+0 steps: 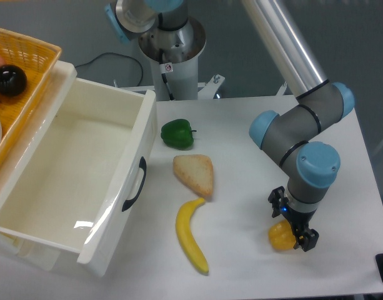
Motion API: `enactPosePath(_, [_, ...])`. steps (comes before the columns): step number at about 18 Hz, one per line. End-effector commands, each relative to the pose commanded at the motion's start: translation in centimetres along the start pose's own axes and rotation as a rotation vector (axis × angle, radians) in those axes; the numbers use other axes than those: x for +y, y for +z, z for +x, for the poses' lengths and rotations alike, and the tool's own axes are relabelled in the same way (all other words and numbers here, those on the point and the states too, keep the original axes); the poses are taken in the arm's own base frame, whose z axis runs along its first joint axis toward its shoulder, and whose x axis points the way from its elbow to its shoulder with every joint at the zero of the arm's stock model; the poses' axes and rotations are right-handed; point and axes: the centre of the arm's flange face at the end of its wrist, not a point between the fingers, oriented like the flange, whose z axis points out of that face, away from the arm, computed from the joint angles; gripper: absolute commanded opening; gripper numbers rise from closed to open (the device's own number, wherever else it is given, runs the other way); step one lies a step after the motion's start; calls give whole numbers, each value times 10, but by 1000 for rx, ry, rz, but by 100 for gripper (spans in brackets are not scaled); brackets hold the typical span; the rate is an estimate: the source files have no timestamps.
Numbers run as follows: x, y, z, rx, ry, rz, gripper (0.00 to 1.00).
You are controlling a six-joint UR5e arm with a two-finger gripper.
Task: Pick up the yellow pepper
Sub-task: 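Close the gripper fingers around the yellow bell pepper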
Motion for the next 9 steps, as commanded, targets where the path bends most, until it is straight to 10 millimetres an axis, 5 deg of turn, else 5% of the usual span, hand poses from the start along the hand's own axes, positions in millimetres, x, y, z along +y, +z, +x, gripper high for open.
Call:
enactPosePath(5, [-2,5,1,8,5,-2,89])
enactPosePath(9, [-3,7,4,14,-3,-1,41])
